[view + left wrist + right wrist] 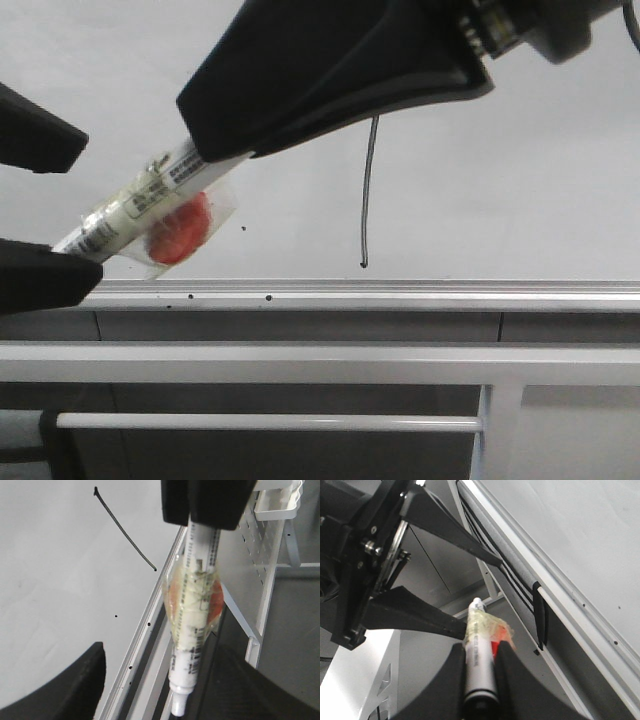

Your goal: Write number 1 on whiteboard

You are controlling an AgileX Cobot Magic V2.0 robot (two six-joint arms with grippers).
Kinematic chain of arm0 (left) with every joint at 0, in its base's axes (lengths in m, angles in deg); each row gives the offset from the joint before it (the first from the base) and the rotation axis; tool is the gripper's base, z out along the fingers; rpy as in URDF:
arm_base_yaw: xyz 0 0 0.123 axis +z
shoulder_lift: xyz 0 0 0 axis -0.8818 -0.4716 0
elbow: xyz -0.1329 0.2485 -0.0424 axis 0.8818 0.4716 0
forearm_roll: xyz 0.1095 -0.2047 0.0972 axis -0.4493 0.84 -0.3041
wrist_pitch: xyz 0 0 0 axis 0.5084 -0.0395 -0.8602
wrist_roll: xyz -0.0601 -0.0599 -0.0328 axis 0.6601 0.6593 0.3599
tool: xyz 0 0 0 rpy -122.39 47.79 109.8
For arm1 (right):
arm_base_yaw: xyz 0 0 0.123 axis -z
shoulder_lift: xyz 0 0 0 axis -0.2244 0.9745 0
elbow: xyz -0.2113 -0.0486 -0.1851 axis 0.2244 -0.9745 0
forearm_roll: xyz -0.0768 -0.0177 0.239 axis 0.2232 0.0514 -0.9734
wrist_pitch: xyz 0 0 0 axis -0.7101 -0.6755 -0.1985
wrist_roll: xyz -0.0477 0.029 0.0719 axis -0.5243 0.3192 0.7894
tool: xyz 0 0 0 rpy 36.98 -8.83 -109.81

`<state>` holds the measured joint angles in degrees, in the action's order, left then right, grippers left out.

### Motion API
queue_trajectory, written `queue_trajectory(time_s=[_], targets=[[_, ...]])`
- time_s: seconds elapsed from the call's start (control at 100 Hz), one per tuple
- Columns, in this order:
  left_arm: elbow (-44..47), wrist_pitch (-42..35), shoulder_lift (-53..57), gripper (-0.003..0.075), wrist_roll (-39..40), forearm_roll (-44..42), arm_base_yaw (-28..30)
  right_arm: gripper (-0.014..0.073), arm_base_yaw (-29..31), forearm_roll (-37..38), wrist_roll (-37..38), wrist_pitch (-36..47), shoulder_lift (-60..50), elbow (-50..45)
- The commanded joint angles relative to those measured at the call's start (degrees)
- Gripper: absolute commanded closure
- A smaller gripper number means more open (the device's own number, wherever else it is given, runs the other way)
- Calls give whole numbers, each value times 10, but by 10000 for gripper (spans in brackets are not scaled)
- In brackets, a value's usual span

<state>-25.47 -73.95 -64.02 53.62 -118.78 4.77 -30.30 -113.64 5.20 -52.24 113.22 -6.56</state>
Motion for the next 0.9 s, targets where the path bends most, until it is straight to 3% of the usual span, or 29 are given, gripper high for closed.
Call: queue_trajectory(time_s=[0.0,0.36,0.47,0.61,0.77,0.89], targets=[[-20,-18,-1,304,1,-2,-3,655,3,-8,1,9,-8,26],[-20,-18,-1,304,2,-1,-3,655,3,-8,1,4,-8,36],[-20,-18,-1,335,2,-1,-3,655,3,-8,1,3,-8,36],[-20,-18,-1,459,2,-1,-3,655,3,-8,1,3,-8,36],[-20,-23,-1,739,2,-1,-3,655,3,-7,1,5,-8,36],[-20,-24,-1,741,3,0,-3,655,3,-7,1,5,-8,36]])
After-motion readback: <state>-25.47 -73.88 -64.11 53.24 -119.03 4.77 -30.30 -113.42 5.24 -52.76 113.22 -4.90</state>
